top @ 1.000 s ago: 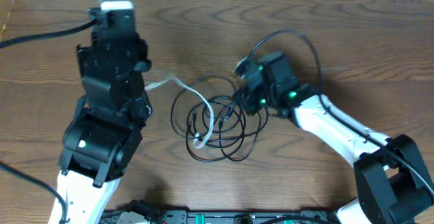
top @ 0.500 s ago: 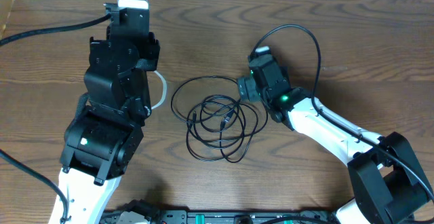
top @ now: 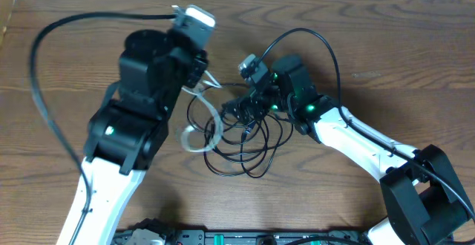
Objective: Untangle cables
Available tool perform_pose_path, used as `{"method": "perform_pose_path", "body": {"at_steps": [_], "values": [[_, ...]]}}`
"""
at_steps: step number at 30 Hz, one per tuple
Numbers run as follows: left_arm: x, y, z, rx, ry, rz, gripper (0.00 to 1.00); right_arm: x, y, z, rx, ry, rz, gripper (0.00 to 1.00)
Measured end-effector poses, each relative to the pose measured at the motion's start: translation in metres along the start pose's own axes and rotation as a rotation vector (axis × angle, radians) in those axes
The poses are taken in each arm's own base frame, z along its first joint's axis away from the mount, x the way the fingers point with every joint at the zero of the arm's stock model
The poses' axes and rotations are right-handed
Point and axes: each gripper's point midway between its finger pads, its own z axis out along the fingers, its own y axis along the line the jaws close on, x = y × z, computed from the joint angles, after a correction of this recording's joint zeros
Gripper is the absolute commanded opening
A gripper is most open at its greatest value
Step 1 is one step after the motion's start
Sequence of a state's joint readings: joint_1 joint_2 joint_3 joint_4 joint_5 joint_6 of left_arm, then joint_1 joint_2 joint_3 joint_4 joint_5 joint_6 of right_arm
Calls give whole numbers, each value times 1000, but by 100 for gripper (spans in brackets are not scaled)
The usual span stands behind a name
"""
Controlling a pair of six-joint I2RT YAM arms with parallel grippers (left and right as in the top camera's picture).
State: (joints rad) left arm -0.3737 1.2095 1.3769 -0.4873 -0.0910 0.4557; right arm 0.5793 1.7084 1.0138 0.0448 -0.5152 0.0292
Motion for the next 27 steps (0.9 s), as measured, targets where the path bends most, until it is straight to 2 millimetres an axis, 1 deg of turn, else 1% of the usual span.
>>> {"method": "perform_pose_path", "body": {"at_steps": [4, 5, 8, 10, 12, 14, 15, 17, 20, 23, 27], "values": [[3, -13, 13, 60, 8, 42, 7, 8, -1, 0, 4, 31, -24, 99], [3, -15, 14, 69, 9, 48, 8, 8, -4, 0, 22, 32, -27, 99], [4, -17, 16, 77, 10, 61, 7, 7, -23, -2, 130, 30, -45, 99], [4, -16, 16, 77, 9, 71, 7, 1, -41, -5, 241, 10, -61, 99], [4, -16, 16, 77, 9, 77, 7, -8, -54, -9, 320, -24, -77, 99], [4, -16, 16, 77, 9, 78, 7, -20, -62, -13, 373, -68, -93, 99], [4, -16, 16, 77, 8, 78, 7, -24, -63, -13, 380, -85, -98, 99], [4, -16, 16, 77, 8, 81, 8, -33, -59, -13, 360, -122, -113, 99], [4, -16, 16, 77, 8, 81, 7, -42, -45, -10, 286, -158, -127, 99], [4, -16, 16, 77, 8, 81, 7, -40, -35, -7, 226, -153, -120, 99], [4, -16, 16, 77, 8, 81, 7, -32, -19, -1, 149, -120, -104, 99]]}}
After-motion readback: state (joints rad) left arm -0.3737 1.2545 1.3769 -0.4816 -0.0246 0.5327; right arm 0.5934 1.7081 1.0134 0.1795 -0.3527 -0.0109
